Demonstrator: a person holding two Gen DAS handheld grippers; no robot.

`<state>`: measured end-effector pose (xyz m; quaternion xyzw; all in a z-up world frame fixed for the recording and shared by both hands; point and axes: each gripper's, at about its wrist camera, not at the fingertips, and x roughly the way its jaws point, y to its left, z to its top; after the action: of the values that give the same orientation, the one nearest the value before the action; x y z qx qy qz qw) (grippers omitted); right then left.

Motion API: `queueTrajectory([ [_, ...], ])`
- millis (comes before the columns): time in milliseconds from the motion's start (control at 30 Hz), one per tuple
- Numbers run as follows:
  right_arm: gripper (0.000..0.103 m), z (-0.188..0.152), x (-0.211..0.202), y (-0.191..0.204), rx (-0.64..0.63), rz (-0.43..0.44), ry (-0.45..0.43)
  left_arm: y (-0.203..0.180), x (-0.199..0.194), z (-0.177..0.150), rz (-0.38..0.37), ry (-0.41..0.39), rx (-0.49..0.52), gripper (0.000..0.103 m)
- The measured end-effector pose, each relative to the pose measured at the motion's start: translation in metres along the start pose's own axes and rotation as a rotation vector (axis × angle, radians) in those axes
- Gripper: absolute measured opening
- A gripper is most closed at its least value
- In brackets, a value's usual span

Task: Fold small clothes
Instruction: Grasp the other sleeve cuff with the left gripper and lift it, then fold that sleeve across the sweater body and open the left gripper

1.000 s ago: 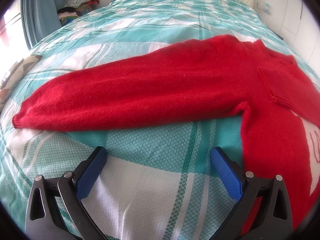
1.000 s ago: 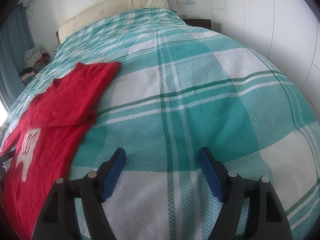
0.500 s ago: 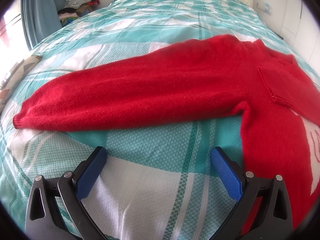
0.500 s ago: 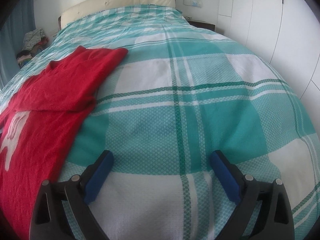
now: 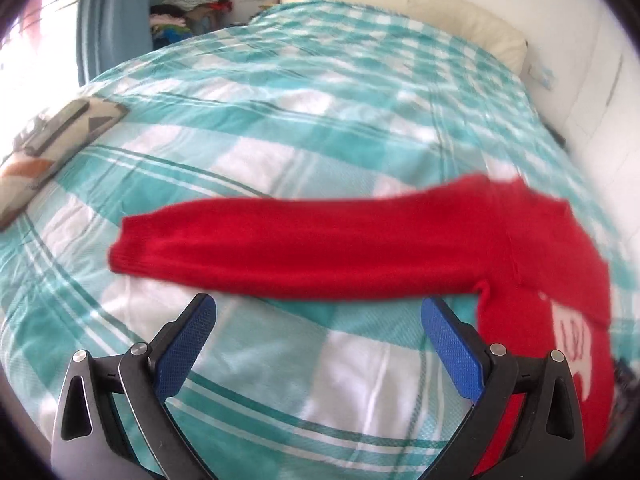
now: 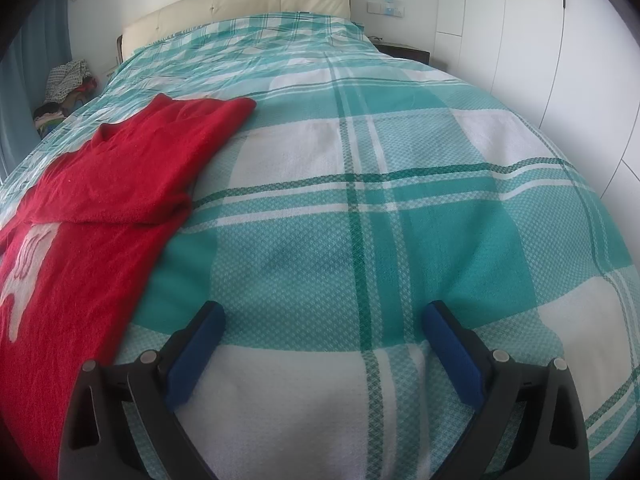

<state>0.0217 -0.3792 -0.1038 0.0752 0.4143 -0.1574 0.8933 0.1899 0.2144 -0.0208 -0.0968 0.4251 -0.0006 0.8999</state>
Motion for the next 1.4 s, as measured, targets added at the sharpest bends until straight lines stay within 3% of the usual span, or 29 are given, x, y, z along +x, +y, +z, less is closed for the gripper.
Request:
queueTrajectory([
  [133, 0.099, 0.0, 0.0, 0.0, -0.001, -0.001, 0.0, 0.093, 0.003, 0.042, -0.052, 0.046, -0.239, 0.102],
  [233, 0.099, 0.0, 0.0, 0.001, -0.004, -0.004, 0.003, 0.139, 0.028, 0.051, -0.029, 0.144, -0.328, 0.102],
  [367, 0.1, 0.0, 0.001, 0.002, -0.01, -0.01, 0.005, 0.162, 0.064, 0.036, -0.03, 0.243, -0.385, 0.101],
  [500, 0.1, 0.0, 0.0, 0.002, -0.01, -0.01, 0.005, 0.159, 0.074, 0.032, -0.031, 0.208, -0.375, 0.099],
  [533, 0.1, 0.0, 0.001, 0.002, -0.01, -0.009, 0.005, 0.154, 0.075, 0.033, -0.047, 0.203, -0.358, 0.089],
  [567, 0.1, 0.0, 0.001, 0.002, -0.01, -0.009, 0.006, 0.149, 0.077, 0.033, -0.059, 0.21, -0.344, 0.07],
  [600, 0.1, 0.0, 0.001, 0.002, -0.011, -0.01, 0.006, 0.146, 0.08, 0.035, -0.05, 0.223, -0.333, 0.06],
  [667, 0.1, 0.0, 0.001, 0.002, -0.012, -0.012, 0.006, 0.139, 0.083, 0.035, -0.01, 0.234, -0.311, 0.016],
  [700, 0.1, 0.0, 0.0, 0.002, -0.012, -0.012, 0.007, 0.138, 0.084, 0.035, -0.01, 0.236, -0.314, 0.01],
  [767, 0.1, 0.001, 0.001, 0.002, -0.012, -0.012, 0.007, 0.131, 0.074, 0.04, 0.002, 0.208, -0.326, 0.008],
  [833, 0.1, 0.001, 0.001, 0.002, -0.012, -0.012, 0.007, 0.106, 0.055, 0.054, -0.017, 0.155, -0.271, 0.008],
  [933, 0.1, 0.001, 0.001, 0.002, -0.015, -0.017, 0.008, 0.036, 0.018, 0.083, -0.07, 0.072, -0.102, 0.008],
  [1100, 0.1, 0.002, 0.002, 0.003, -0.018, -0.023, 0.011, -0.102, -0.022, 0.114, -0.245, 0.017, 0.112, 0.008],
  [1267, 0.101, 0.002, 0.002, 0.004, -0.017, -0.021, 0.011, -0.22, -0.023, 0.101, -0.413, 0.056, 0.234, 0.008],
  [1400, 0.101, 0.003, 0.002, 0.004, -0.016, -0.02, 0.011, -0.286, -0.005, 0.071, -0.458, 0.103, 0.314, 0.008],
])
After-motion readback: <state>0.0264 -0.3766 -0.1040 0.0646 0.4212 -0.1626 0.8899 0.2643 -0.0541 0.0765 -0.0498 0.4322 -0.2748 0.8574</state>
